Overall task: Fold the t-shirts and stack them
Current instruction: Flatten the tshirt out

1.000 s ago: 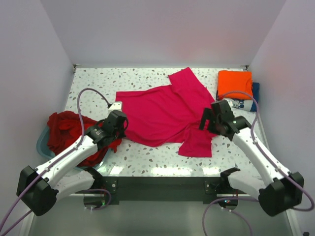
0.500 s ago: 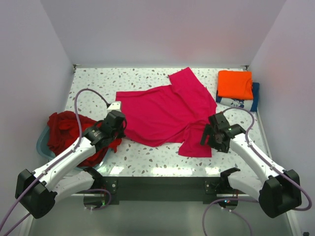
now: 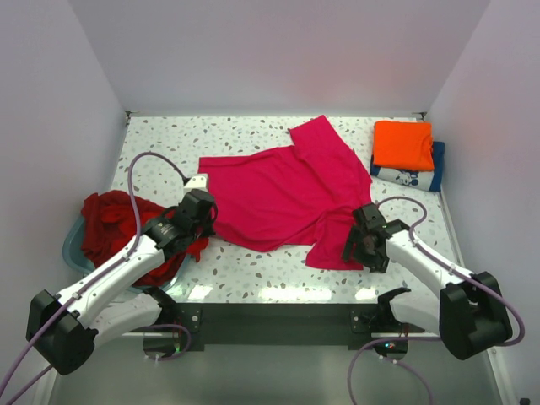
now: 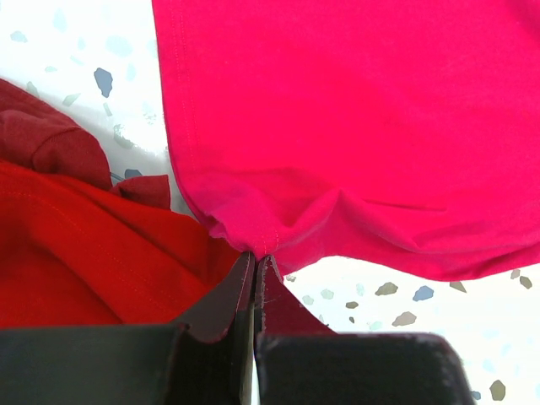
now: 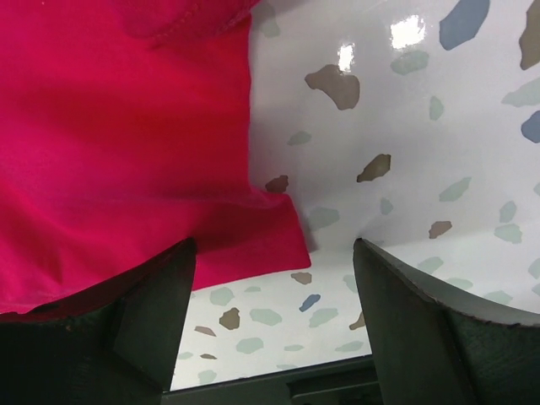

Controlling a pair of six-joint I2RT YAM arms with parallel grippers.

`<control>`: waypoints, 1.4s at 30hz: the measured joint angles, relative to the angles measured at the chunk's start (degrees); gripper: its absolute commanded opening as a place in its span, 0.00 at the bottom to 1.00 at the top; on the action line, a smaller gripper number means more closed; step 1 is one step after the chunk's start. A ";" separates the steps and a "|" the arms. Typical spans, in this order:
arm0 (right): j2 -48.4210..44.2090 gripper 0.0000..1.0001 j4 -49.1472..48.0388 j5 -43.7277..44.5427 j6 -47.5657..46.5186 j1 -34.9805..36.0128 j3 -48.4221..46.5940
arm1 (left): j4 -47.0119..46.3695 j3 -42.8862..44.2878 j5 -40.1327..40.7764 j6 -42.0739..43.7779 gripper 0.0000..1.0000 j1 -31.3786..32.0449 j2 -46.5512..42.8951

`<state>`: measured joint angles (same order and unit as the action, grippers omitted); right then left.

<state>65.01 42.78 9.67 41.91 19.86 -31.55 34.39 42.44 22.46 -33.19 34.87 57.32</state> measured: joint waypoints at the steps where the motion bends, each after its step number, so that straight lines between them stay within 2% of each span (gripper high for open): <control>1: 0.37 0.77 -0.50 -0.28 0.13 0.00 0.13 | 0.00 0.00 0.00 0.00 0.00 0.00 0.00; 4: 1.07 0.73 -1.79 -0.46 0.50 0.00 0.20 | 0.00 0.00 -0.02 0.00 0.00 0.00 0.13; 6: 1.09 0.67 -2.03 -0.44 0.59 0.13 0.20 | 0.00 0.00 -0.02 0.00 0.00 0.00 0.24; 12: 0.76 0.43 -2.36 -0.24 1.01 0.39 0.61 | 0.00 0.00 -0.04 0.00 0.00 0.00 0.46; 15: 0.31 0.27 -2.54 -0.28 1.31 0.42 0.81 | 0.02 0.00 -0.04 0.00 0.00 0.00 0.46; 16: 0.13 0.16 -2.58 -0.35 1.57 0.44 0.85 | 0.02 0.00 -0.04 0.00 0.00 0.00 0.46; 19: -0.59 0.00 -2.40 -0.50 2.05 0.50 0.92 | 0.02 0.00 -0.04 0.00 0.00 0.00 0.46; 23: -4.07 0.00 0.59 -0.09 2.23 0.68 -0.48 | 0.11 0.00 -0.04 0.00 0.00 0.00 0.44; 32: -12.41 0.00 12.41 5.40 1.55 0.76 -16.02 | 1.77 0.20 -1.95 0.00 0.00 -0.02 -1.70; 42: -19.54 0.00 25.92 10.47 0.98 0.76 -26.01 | 6.80 2.82 -4.87 -0.15 0.00 -0.02 -6.19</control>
<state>45.47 68.71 20.14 42.89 20.62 -57.56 41.19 45.25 17.58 -33.34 34.85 51.13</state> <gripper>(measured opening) 0.023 0.021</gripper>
